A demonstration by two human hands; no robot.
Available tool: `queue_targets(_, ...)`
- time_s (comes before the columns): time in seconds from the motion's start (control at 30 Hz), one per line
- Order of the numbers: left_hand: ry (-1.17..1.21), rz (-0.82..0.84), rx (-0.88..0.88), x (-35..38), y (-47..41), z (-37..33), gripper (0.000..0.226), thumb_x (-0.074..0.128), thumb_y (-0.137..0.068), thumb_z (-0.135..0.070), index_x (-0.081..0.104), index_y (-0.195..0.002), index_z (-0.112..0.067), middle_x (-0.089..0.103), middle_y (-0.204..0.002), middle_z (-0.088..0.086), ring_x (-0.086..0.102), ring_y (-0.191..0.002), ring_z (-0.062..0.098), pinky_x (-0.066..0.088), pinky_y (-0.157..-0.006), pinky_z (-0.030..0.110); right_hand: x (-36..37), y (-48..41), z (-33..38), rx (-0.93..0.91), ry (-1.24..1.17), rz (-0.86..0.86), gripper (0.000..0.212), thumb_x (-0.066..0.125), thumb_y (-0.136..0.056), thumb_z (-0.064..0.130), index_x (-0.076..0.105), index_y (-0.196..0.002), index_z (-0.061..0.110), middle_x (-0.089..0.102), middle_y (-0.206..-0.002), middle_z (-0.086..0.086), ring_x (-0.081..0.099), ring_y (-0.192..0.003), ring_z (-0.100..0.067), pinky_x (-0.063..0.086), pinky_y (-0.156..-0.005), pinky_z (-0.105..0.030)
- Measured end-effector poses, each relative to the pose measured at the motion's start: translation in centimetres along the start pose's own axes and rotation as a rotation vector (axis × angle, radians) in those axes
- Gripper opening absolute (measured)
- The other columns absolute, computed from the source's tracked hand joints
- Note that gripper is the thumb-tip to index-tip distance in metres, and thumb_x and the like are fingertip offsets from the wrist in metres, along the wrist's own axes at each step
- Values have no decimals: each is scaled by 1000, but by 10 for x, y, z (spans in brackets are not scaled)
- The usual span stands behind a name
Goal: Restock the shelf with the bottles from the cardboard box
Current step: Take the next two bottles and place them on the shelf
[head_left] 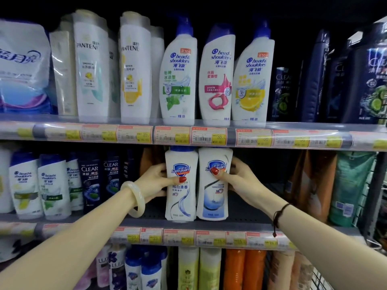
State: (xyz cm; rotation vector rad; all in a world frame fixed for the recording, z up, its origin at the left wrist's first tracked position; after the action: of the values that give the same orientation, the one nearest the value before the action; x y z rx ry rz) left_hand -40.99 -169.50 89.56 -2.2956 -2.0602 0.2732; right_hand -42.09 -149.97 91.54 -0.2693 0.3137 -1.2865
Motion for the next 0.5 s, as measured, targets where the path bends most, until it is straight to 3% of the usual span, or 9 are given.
queue_targets(0.1,11,4,-10,0,-2,2,28,67,-78,-2,60,-99,-20,69,-105,8,67,-97,22,55,-79,43,0,-2,-10,9,28,2,34,69,-80,11,56,-109,24,68,-113,-7,66,-103,-22,57,-83,-36)
queue_targets(0.23,-50,31,-35,1,-4,2,33,68,-77,-1,57,-99,-24,67,-104,4,64,-97,19,54,-80,41,-4,-1,-14,29,124,8,45,72,-77,9,52,-115,23,67,-108,-1,65,-99,-16,58,-72,-24)
queue_targets(0.37,-205,24,-58,-5,-3,10,42,74,-73,-3,55,-98,-31,63,-104,-3,60,-103,20,53,-87,51,-5,3,-24,85,309,55,54,76,-74,12,51,-122,18,65,-115,-1,63,-106,-17,57,-79,-29)
queue_targets(0.5,-312,52,-33,-2,-2,19,40,75,-72,-7,55,-96,-32,64,-103,-5,61,-101,16,56,-82,43,-5,7,-37,124,298,53,50,75,-76,12,52,-120,20,67,-115,-3,65,-105,-19,59,-80,-40)
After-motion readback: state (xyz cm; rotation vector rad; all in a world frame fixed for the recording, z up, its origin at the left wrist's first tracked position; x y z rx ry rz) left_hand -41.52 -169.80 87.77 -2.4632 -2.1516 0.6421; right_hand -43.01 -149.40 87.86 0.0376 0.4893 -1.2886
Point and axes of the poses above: each hand's wrist, its own y-axis away from the middle knuckle, its own x-axis out of the palm, z = x × y, the point moved 9 cm from there along -y, towards the middle knuckle
